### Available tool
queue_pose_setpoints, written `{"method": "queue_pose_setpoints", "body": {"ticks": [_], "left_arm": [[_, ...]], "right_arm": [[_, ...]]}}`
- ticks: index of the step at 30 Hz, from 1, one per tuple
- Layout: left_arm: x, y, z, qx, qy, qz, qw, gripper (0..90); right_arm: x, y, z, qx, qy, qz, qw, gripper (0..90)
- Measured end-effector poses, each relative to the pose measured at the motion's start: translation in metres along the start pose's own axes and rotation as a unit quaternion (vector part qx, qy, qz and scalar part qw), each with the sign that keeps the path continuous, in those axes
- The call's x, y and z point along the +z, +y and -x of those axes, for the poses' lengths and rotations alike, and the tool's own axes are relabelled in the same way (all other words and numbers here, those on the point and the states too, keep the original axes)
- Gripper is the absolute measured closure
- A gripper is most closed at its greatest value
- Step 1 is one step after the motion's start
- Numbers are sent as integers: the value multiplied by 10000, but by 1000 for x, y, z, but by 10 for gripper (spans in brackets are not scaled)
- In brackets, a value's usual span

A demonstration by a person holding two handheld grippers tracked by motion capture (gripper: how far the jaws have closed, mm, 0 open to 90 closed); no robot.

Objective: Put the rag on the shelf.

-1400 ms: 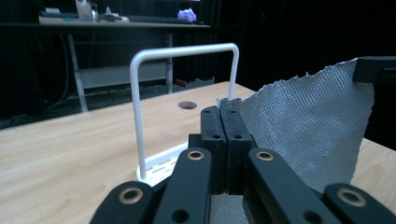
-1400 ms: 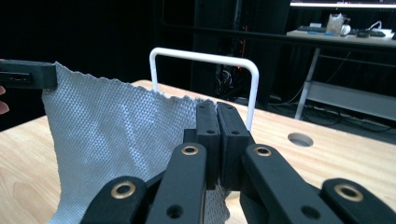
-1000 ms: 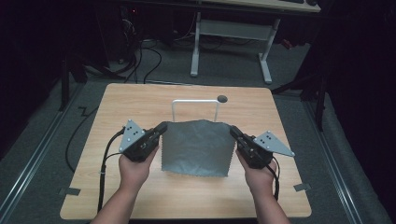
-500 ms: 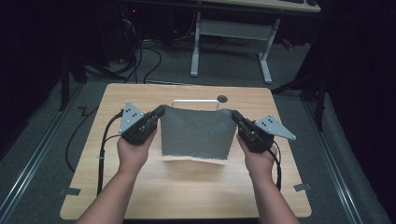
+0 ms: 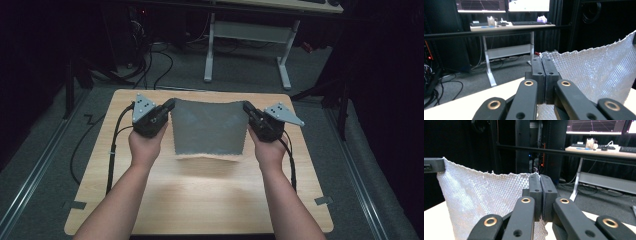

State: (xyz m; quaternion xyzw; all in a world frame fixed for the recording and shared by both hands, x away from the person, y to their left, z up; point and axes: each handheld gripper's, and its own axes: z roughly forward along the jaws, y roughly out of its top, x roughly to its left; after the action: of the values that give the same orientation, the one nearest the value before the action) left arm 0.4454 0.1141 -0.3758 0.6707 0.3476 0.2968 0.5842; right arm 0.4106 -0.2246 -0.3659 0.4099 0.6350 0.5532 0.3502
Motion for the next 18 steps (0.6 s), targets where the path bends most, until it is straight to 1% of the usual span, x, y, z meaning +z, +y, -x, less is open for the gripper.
{"method": "queue_pose_setpoints", "body": {"ticks": [3,4,5,7,9,11,12,13,14,15,17,18], "left_arm": [[10,2,-6,-50,10,-55,10000,900],[10,2,-6,-50,10,-55,10000,900],[13,2,-8,-55,26,-31,10000,900],[19,3,-10,-62,61,-65,9999,900],[28,5,-11,-13,126,-131,9998,900],[31,6,-12,12,163,-155,9997,900],[35,6,-13,28,167,-218,9996,900],[37,7,-13,39,174,-229,9996,900],[41,7,-14,30,168,-280,9995,900],[44,7,-15,7,190,-331,9993,900],[52,4,-17,33,233,-548,9982,900],[55,2,-18,55,243,-620,9978,900]], "right_arm": [[12,1,5,43,-35,-55,10000,895],[12,1,5,43,-35,-55,10000,895],[15,1,7,47,-52,-83,9999,895],[22,2,10,55,-71,-113,9999,895],[30,4,15,41,-121,-163,9998,895],[33,5,17,36,-125,-172,9998,895],[35,5,19,52,-122,-180,9998,896],[39,6,22,80,-141,-195,9997,895],[41,6,24,110,-149,-216,9996,896],[47,6,28,136,-157,-276,9994,896],[50,5,30,129,-160,-323,9993,896],[53,4,31,102,-171,-372,9991,895]]}}
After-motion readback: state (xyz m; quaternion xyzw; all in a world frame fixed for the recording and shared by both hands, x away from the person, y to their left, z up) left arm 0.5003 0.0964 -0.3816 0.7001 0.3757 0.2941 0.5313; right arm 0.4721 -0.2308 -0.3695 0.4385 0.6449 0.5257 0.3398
